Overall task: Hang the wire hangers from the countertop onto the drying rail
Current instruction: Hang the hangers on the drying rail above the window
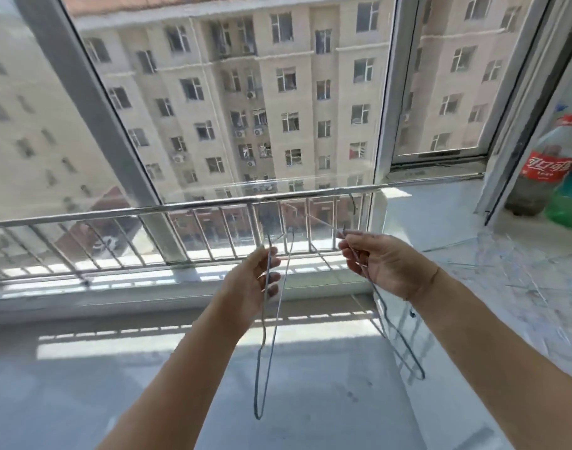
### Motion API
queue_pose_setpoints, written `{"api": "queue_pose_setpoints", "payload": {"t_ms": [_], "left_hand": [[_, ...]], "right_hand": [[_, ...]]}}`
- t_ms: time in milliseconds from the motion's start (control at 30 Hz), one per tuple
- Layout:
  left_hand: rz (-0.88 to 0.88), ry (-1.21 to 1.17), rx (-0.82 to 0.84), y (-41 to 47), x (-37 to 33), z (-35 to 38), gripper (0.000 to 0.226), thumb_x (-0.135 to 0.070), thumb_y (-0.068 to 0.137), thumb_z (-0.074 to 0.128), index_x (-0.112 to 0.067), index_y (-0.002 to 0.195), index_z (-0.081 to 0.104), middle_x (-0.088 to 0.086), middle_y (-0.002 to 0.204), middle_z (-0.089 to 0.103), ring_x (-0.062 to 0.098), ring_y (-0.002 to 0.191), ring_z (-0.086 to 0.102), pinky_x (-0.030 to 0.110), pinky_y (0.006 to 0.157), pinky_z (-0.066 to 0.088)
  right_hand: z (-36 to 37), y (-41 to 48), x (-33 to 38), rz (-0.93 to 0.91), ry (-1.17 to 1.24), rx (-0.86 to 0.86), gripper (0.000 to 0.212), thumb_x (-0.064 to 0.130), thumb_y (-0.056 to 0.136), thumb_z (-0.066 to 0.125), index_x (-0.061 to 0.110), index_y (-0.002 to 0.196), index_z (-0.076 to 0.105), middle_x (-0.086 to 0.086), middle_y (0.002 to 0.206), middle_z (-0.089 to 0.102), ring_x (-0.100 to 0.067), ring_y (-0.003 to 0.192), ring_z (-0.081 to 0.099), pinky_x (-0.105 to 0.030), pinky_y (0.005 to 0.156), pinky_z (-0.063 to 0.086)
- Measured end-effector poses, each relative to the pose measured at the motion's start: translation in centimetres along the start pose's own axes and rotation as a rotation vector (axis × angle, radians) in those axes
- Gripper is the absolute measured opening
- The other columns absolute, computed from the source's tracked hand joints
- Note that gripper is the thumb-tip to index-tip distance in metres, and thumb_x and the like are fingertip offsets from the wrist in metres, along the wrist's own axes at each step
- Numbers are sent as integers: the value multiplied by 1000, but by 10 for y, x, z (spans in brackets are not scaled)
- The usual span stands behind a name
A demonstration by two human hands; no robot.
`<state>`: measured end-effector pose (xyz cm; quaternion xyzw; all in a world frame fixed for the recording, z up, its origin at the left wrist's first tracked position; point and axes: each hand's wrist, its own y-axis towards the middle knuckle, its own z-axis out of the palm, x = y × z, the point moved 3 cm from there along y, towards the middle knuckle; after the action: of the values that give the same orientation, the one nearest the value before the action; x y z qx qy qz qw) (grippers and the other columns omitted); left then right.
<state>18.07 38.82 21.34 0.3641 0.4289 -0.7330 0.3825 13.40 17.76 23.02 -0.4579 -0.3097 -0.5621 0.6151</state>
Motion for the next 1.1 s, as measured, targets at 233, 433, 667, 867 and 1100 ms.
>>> {"api": "queue_pose_setpoints", "payload": {"t_ms": [233,433,667,867,1100], "left_hand": [[168,-69,-192,-74,-48,-123,20,-30,87,54,-13,94,64,-1,78,57,11,64,48,26,64,37],[315,-125,-322,-152,-100,-237,25,-25,94,50,-8,106,63,1,81,63,12,68,53,26,67,42],[446,-112,-381,-223,-167,-383,28,-24,91,54,-6,111,62,1,82,64,10,63,51,24,62,38],[483,-15,-490,-272,-228,-492,25,-21,89,55,-7,109,60,2,86,63,10,63,44,24,59,33],[533,35,-555,-288,-297,-600,23,-20,89,55,-4,105,61,2,75,60,13,63,49,27,60,37]], "right_hand": [[149,29,-38,181,199,331,44,12,54,79,0,94,65,-7,78,61,-11,66,59,-17,61,53],[298,39,-70,283,218,514,30,6,66,64,-1,95,60,-9,81,59,-12,67,58,-17,60,53],[472,44,-111,300,181,643,42,6,52,77,-1,91,62,-9,80,60,-12,63,59,-17,55,53],[615,50,-143,269,194,703,50,8,38,87,-1,83,66,-9,75,63,-13,64,59,-18,56,52],[753,78,-163,263,203,760,23,-5,81,47,-3,101,58,-9,78,59,-12,60,59,-17,54,51]]}}
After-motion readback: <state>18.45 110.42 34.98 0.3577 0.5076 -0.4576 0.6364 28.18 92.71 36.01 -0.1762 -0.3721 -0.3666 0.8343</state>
